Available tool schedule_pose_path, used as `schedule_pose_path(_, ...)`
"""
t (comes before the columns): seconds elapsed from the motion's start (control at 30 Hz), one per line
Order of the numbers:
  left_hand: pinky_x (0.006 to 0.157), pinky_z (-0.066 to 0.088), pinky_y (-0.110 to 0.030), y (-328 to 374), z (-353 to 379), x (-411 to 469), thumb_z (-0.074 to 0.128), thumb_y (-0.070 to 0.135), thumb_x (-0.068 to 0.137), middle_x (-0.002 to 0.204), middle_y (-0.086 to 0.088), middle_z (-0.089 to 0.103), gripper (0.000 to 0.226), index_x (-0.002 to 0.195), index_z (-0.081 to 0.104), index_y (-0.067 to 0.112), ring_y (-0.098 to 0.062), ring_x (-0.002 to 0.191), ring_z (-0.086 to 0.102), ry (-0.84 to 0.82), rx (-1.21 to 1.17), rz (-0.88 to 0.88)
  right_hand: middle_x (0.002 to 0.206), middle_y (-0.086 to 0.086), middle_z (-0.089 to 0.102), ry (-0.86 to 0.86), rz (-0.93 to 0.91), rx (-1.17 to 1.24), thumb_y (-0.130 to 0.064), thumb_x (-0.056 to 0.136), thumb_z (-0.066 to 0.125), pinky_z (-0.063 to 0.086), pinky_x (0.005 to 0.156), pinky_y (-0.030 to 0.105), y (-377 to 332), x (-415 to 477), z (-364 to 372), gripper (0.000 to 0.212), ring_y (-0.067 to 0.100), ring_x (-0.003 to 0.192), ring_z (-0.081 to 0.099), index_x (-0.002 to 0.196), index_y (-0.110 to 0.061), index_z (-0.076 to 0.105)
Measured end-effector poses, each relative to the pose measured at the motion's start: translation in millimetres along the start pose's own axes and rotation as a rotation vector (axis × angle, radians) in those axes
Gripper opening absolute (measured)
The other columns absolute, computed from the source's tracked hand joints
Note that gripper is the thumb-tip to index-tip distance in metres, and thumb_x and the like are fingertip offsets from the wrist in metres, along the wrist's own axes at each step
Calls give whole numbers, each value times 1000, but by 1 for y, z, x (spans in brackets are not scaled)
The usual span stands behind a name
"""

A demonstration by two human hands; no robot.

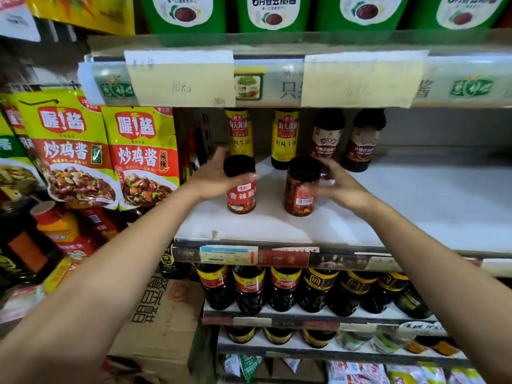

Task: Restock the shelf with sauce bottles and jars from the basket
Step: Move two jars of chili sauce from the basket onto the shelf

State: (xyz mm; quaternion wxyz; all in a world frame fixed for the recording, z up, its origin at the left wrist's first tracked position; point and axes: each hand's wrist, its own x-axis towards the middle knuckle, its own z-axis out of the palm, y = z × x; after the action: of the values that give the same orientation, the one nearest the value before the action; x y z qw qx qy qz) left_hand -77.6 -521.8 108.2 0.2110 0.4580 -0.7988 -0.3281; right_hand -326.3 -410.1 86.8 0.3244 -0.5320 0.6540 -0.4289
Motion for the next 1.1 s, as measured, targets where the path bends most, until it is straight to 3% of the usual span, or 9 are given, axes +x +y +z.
schedule_pose_path(0.1,95,39,-31,-25,25,-13,78,47,60,136,-5,49,101,139,19,25,-25,122,49,54,-156,-41,142,5,38,-119,38,93,-7,64,79,39,84,13,24,-5,7,104,4,112,45,144,-25,14)
schedule_pose_path(0.2,97,43,-36,-41,49,-17,84,32,59,129,-8,54,98,136,23,21,-23,117,51,99,-171,-13,137,10,44,-90,48,196,3,58,81,42,99,35,30,0,24,113,19,119,50,144,-19,12)
schedule_pose_path(0.43,85,39,-27,-51,63,-14,79,27,67,126,-6,57,77,131,36,19,-13,101,51,221,-226,14,122,1,56,249,-19,-49,-26,51,89,42,89,27,28,3,50,91,13,107,53,126,-19,39)
schedule_pose_path(0.53,84,38,-27,-52,64,-14,78,26,69,126,-6,57,76,132,35,18,-15,104,52,221,-225,27,132,6,45,115,-33,79,-13,53,88,41,101,38,27,2,49,104,21,122,46,136,-16,26)
schedule_pose_path(0.63,85,38,-26,-52,64,-14,77,26,70,127,-6,57,77,133,35,17,-17,106,53,214,-227,42,130,1,47,29,-31,141,0,58,82,41,97,28,30,3,40,107,17,121,45,141,-18,18)
schedule_pose_path(0.7,86,38,-26,-53,64,-13,77,26,70,127,-7,57,77,133,34,17,-19,109,54,212,-227,46,121,-5,53,56,-19,150,-1,56,83,46,87,20,28,3,40,105,17,117,49,140,-19,23)
schedule_pose_path(0.87,91,40,-28,-55,63,-13,77,26,70,130,-7,55,80,136,32,19,-24,115,54,193,-245,34,120,0,56,200,-27,39,-23,49,89,45,94,35,23,4,62,91,17,109,55,125,-22,39)
schedule_pose_path(1.0,91,39,-27,-56,63,-13,77,27,70,130,-6,55,80,136,33,19,-23,115,54,196,-239,32,117,-3,55,-38,-40,122,-7,57,84,47,79,17,24,1,53,88,13,110,55,127,-21,33)
schedule_pose_path(1.1,91,40,-27,-57,64,-12,77,27,70,130,-6,55,81,136,32,20,-23,115,54,196,-240,26,120,-1,56,-18,-5,15,-11,57,85,45,91,26,26,1,40,86,16,112,54,128,-18,39)
